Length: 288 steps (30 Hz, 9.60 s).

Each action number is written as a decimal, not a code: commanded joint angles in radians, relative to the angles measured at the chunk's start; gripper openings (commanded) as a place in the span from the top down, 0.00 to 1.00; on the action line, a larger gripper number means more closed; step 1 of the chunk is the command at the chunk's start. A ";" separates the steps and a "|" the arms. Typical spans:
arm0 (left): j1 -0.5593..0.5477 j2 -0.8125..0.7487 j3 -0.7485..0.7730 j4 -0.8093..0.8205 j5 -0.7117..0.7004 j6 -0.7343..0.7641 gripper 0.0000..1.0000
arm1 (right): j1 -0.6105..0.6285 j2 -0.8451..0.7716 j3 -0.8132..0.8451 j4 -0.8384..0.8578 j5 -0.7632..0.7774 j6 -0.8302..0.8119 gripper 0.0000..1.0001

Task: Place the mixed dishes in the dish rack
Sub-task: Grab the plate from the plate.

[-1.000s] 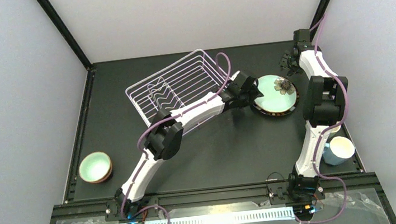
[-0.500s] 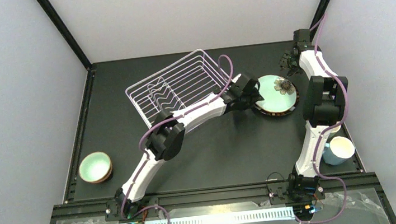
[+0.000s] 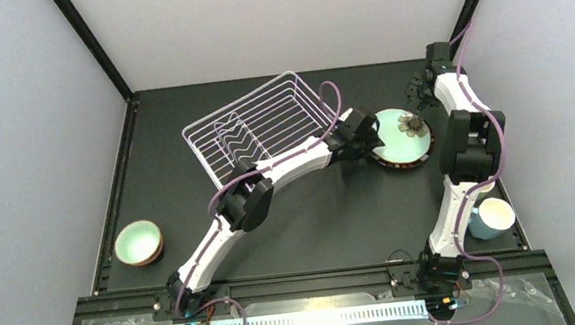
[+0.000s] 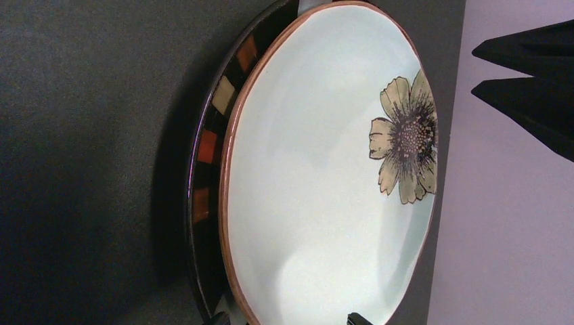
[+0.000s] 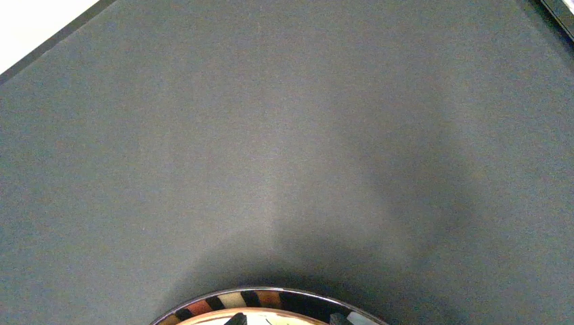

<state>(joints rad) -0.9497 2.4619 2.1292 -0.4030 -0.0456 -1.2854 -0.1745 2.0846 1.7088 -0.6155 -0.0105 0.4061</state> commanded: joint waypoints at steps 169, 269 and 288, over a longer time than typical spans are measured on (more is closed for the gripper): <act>-0.047 -0.079 -0.183 0.346 -0.114 0.024 0.01 | 0.041 -0.004 -0.199 0.043 -0.044 -0.055 0.31; 0.028 0.142 -0.064 0.295 0.107 -0.090 0.04 | 0.078 0.042 -0.319 0.109 -0.155 -0.103 0.32; 0.028 0.165 -0.043 0.275 0.133 -0.084 0.56 | 0.076 0.050 -0.321 0.106 -0.145 -0.108 0.32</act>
<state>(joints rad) -0.9295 2.5332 2.0907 -0.0574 -0.0086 -1.3098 -0.1272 2.0861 1.4467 -0.2699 -0.1005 0.2893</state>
